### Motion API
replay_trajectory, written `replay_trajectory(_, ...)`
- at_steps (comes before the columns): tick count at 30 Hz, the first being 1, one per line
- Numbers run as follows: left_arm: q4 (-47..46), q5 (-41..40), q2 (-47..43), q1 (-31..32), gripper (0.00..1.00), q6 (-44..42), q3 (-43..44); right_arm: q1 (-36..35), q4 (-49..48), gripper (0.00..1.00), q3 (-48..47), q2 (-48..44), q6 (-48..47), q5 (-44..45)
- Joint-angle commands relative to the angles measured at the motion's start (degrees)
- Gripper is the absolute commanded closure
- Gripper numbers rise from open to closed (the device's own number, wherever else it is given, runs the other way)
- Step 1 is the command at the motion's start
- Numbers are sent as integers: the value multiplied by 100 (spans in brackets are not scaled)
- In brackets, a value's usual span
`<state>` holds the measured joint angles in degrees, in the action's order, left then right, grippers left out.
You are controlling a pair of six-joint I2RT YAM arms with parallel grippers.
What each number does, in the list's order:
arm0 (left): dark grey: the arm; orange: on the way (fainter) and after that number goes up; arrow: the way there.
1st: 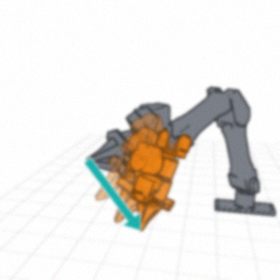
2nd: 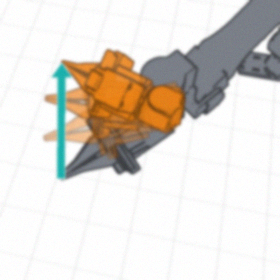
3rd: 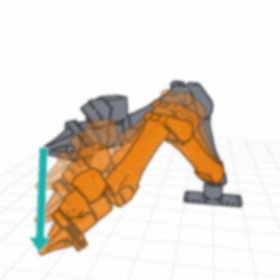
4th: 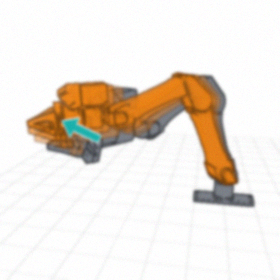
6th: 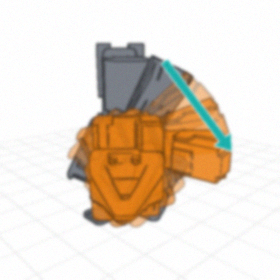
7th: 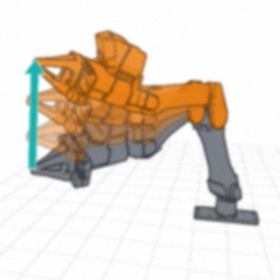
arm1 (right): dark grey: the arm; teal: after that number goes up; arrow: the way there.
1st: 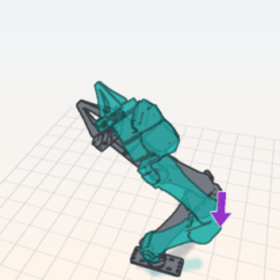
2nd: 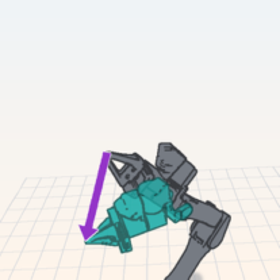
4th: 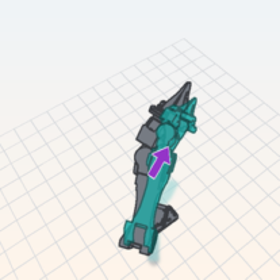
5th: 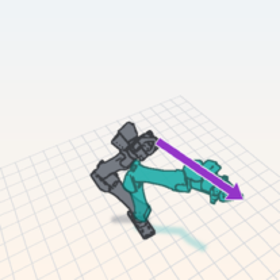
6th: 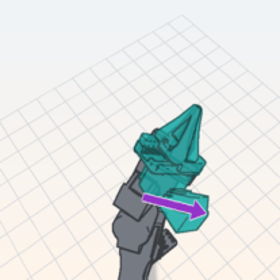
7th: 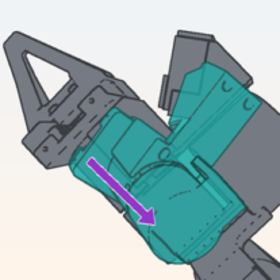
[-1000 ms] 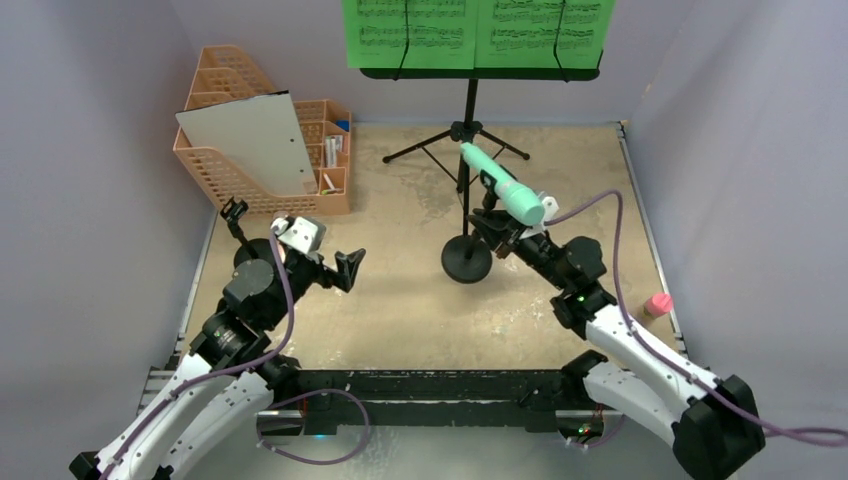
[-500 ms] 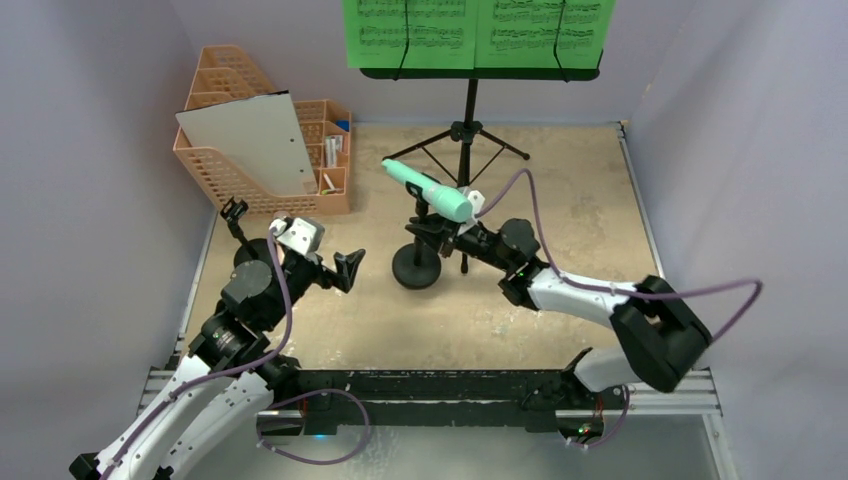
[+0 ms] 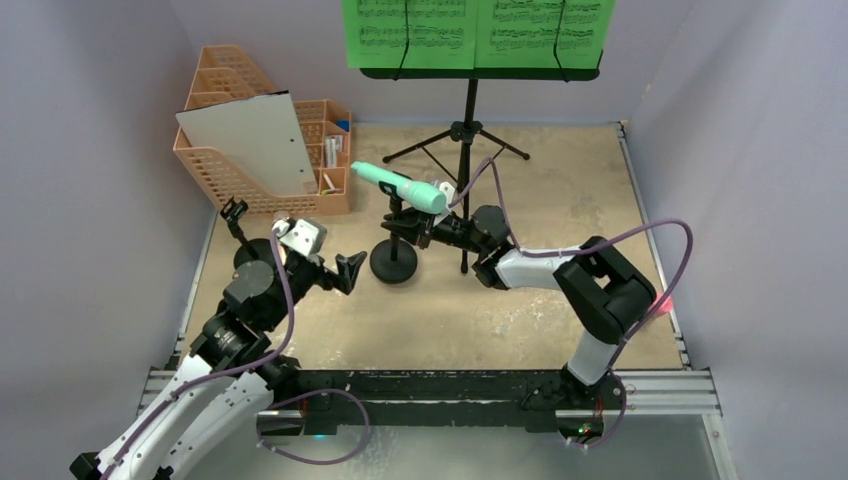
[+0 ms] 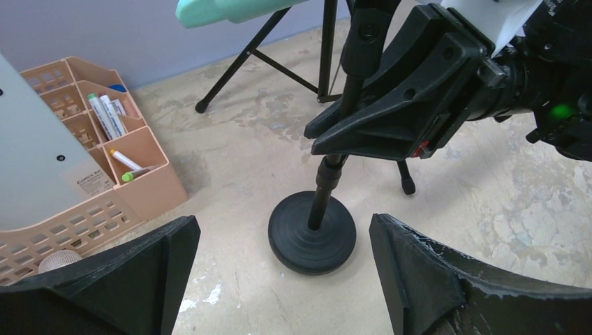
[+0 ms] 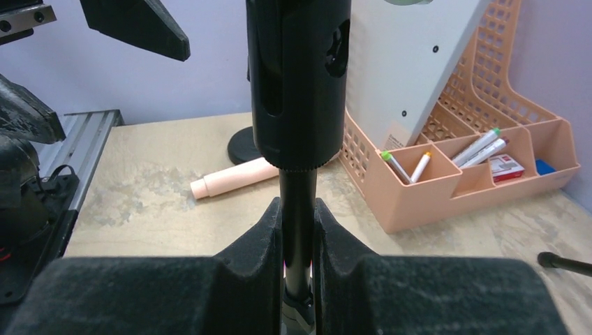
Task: Pack up the instrument practice props
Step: Place the microphone stand with the microphone at the center of the board.
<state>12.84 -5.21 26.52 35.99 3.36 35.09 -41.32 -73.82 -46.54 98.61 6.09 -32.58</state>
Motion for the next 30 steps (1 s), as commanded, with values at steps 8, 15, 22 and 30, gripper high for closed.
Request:
replay_trajectory(8,-264,82,55,-52,2,-67,-20,-24,-1029,100,-419,172,124,-403)
replay_trajectory(15,-265,107,161,-56,2,-76,-13,-18,-808,90,-460,307,89,-523)
replay_trajectory(22,-267,104,203,-77,2,-80,-20,-20,-581,76,-408,232,11,-447)
replay_trajectory(30,-284,161,260,-100,2,-73,-11,-17,-179,55,-237,-129,-227,-290)
